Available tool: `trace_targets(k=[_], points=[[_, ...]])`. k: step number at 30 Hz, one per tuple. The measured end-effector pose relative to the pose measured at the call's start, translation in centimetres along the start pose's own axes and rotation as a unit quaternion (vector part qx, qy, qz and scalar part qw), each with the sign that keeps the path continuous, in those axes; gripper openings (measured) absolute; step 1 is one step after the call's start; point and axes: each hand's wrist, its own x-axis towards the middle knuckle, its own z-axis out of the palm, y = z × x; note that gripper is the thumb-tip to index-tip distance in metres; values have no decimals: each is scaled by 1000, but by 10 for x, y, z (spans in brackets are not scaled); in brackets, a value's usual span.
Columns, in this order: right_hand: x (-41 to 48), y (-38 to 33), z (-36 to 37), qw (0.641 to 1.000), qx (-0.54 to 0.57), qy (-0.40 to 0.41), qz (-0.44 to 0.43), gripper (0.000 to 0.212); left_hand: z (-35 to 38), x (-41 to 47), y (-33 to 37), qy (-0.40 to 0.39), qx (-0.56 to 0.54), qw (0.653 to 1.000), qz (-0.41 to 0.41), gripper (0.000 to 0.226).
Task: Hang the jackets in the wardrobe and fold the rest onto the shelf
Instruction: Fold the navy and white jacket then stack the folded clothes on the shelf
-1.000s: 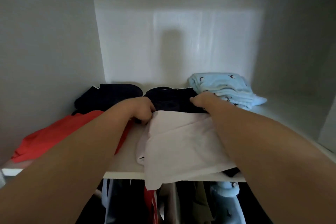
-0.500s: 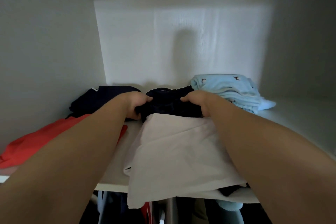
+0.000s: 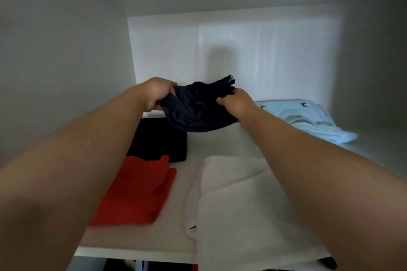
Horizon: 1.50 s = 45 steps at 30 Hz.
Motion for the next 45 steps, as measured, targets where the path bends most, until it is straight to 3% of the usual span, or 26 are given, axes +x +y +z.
trace_targets(k=[3, 6, 7, 9, 10, 11, 14, 17, 22, 26, 31, 36, 40, 41, 42, 43, 45], points=[[1, -21, 39, 997, 77, -9, -1, 5, -50, 5, 1, 59, 57, 997, 6, 35], [-3, -18, 84, 996, 79, -33, 28, 27, -84, 11, -18, 103, 228, 968, -17, 29], [-6, -11, 98, 997, 38, -59, 38, 35, -89, 13, -28, 88, 347, 933, -39, 34], [-16, 2, 120, 981, -121, -146, 51, 42, -88, 6, -48, 8, 573, 808, -137, 60], [-19, 7, 126, 961, -203, -178, 55, 43, -84, 2, -58, -45, 636, 752, -167, 65], [-21, 10, 130, 945, -259, -193, 53, 44, -82, 0, -64, -96, 650, 733, -176, 66], [-14, 11, 127, 937, -256, -216, 94, 49, -79, -9, -73, -198, 578, 773, -172, 85], [-10, 13, 125, 941, -165, -233, 182, 54, -76, -13, -76, -230, 633, 722, -160, 89], [-5, 22, 137, 940, -156, -226, 203, 45, -75, 8, -102, -161, 682, 708, -87, 81], [5, 26, 146, 944, -180, -201, 189, 45, -78, 25, -118, -126, 670, 731, -33, 72], [24, 32, 153, 920, -349, -156, 86, 57, -70, 57, -131, -96, 683, 724, 12, 59], [41, 42, 157, 883, -444, -146, 51, 64, -60, 77, -129, -121, 702, 699, -62, 59], [46, 35, 130, 897, -418, -139, 49, 65, -35, 84, -97, -177, 742, 619, -188, 58], [49, 35, 114, 898, -421, -124, 42, 61, -23, 81, -83, -165, 745, 617, -192, 53], [52, 37, 96, 898, -428, -98, 43, 58, -8, 81, -68, -136, 743, 630, -179, 47], [55, 41, 75, 896, -437, -64, 54, 59, 9, 81, -55, -102, 747, 647, -111, 41], [61, 49, 30, 882, -463, 8, 84, 58, 48, 76, -29, -54, 736, 670, 78, 30]])
